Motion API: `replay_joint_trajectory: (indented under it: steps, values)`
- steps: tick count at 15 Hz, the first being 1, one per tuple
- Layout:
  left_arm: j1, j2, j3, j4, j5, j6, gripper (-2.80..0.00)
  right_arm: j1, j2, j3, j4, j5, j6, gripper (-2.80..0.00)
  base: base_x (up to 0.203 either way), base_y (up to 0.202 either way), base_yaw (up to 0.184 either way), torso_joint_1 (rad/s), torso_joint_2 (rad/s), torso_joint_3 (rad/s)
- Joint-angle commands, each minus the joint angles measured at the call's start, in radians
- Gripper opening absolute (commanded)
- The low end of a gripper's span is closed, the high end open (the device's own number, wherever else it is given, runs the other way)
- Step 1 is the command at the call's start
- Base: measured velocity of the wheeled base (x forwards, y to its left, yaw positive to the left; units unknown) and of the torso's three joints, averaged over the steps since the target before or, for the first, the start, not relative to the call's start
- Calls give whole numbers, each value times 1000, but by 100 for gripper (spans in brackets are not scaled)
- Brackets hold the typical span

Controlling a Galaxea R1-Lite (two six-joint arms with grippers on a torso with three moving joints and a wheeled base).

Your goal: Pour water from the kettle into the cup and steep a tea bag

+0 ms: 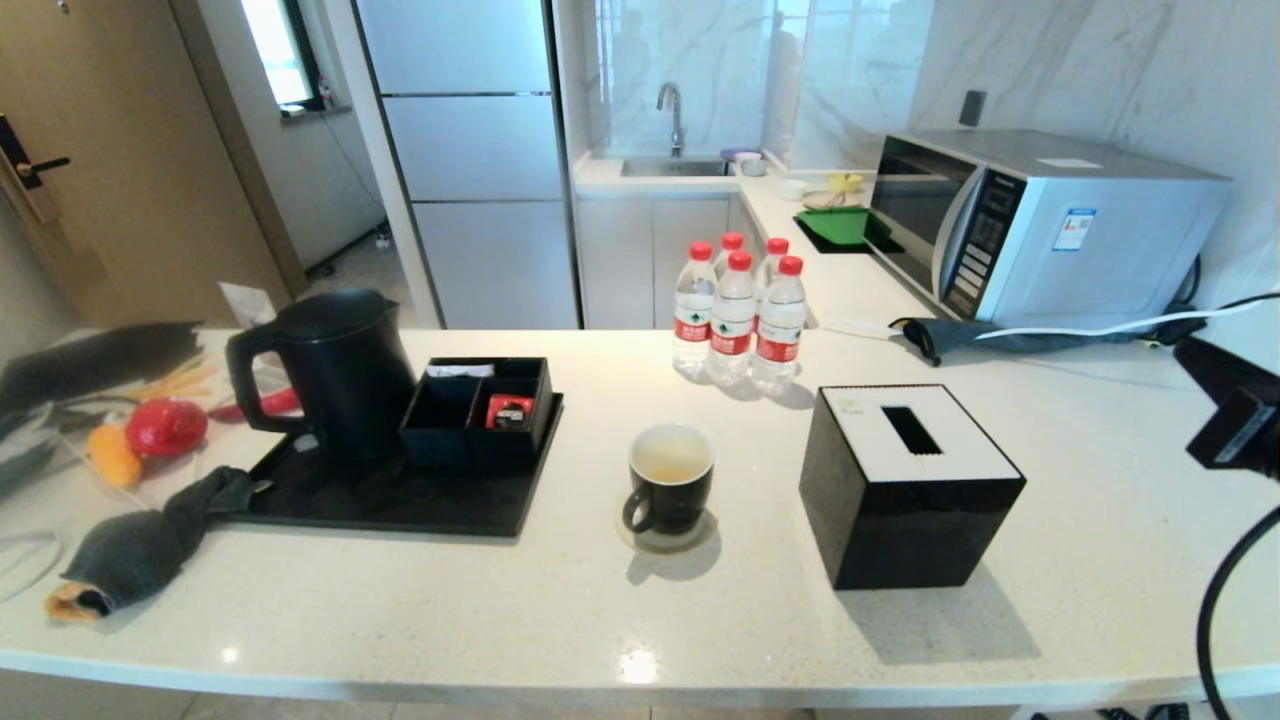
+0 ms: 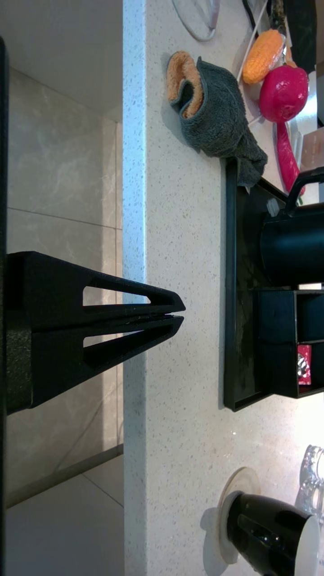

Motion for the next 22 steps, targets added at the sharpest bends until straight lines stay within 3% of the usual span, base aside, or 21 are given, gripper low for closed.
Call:
replay_joint_trajectory:
  steps: [1, 5, 8, 10, 14, 15, 18, 22]
  values:
    - [0, 0, 1, 1, 1, 0, -280, -64, -4, 91, -79, 1, 7, -280, 0, 0, 0, 0, 0, 0]
    - [0, 0, 0, 1, 1, 0, -280, -125, -148, 190, -113, 1, 12, -280, 0, 0, 0, 0, 0, 0]
    - [0, 0, 1, 1, 1, 0, -280, -129, -351, 225, -33, 7, 5, -280, 0, 0, 0, 0, 0, 0]
    - [0, 0, 1, 1, 1, 0, -280, -129, -536, 209, 146, 46, 2, -280, 0, 0, 0, 0, 0, 0]
    - [0, 0, 1, 1, 1, 0, -280, -119, -933, 105, 791, 148, -5, -280, 0, 0, 0, 0, 0, 0]
    - [0, 0, 1, 1, 1, 0, -280, -116, -978, 88, 874, 165, -5, -280, 0, 0, 0, 0, 0, 0]
    - [0, 0, 1, 1, 1, 0, -280, -111, -985, 140, 927, 191, -14, -280, 0, 0, 0, 0, 0, 0]
    - [0, 0, 1, 1, 1, 0, -280, -81, -985, 234, 906, 75, -18, -280, 0, 0, 0, 0, 0, 0]
